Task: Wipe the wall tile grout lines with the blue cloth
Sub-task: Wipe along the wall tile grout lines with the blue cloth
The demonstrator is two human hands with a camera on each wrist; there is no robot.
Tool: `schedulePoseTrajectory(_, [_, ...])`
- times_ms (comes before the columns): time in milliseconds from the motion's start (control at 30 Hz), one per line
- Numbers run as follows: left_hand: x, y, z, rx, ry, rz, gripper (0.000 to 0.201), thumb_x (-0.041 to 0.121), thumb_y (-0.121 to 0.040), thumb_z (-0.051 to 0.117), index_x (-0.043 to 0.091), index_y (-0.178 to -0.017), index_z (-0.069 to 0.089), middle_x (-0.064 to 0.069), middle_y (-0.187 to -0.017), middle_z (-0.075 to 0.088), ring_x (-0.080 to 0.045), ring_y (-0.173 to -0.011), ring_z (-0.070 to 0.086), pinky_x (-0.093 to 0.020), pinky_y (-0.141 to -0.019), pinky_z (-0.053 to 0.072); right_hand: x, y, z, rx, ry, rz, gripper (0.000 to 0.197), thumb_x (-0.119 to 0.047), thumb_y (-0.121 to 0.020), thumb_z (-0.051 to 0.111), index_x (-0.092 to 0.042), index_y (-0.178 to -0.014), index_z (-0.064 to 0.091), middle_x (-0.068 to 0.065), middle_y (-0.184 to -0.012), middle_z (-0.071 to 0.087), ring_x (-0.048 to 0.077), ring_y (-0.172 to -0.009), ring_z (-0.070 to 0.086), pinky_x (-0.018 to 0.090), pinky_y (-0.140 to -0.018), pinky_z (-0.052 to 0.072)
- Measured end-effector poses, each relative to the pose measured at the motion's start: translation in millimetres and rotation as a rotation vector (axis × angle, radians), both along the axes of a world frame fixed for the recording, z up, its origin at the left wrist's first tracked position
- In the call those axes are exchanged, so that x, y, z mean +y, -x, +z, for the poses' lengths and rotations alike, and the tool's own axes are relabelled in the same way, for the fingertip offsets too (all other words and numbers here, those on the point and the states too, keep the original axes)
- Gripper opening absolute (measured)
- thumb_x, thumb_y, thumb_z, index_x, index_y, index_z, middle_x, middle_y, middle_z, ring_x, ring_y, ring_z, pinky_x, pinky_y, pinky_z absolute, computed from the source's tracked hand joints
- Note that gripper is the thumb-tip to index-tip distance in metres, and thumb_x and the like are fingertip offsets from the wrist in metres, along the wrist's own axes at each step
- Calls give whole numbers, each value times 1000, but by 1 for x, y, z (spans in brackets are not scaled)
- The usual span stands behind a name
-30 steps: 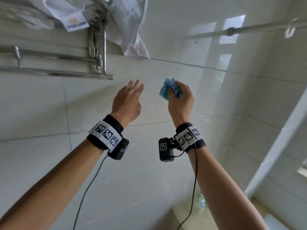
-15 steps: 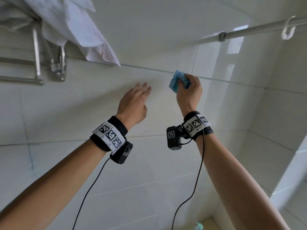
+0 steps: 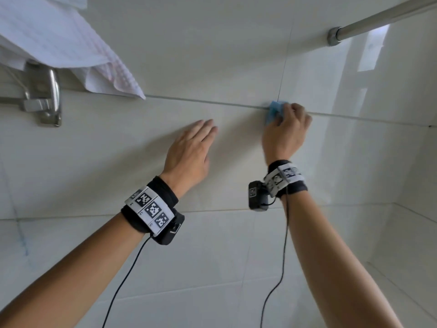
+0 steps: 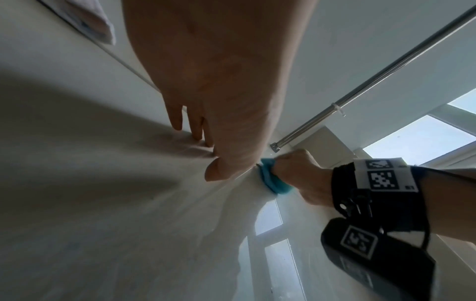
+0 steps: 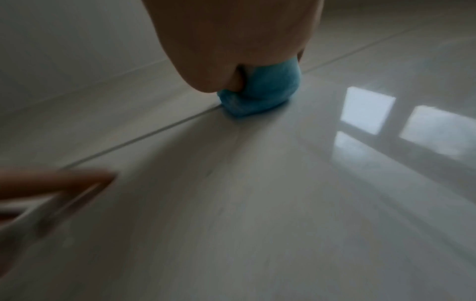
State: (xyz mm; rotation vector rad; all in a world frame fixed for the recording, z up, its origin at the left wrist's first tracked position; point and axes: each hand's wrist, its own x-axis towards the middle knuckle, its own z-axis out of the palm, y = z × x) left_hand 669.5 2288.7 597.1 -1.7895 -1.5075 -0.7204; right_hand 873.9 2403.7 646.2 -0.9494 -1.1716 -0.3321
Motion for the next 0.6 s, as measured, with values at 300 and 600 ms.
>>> schedulePoseTrajectory(300, [-6, 8, -4, 41, -9, 24, 77, 7, -87, 65, 12, -159, 40, -3, -168, 36, -20, -154, 33, -35, -122, 26, -12, 8, 5, -576, -153, -43, 21, -10, -87, 64, -16, -104, 75, -1, -113, 67, 32, -103, 55, 42, -74, 50])
schedulePoseTrajectory(600, [-10, 8, -9, 32, 33, 30, 73, 9, -90, 63, 12, -159, 41, -4, -169, 32, -22, -157, 29, -38, -127, 27, -9, 13, -5, -271, -52, -35, 28, 0, -81, 68, -15, -103, 77, 0, -109, 67, 31, -99, 53, 41, -75, 49])
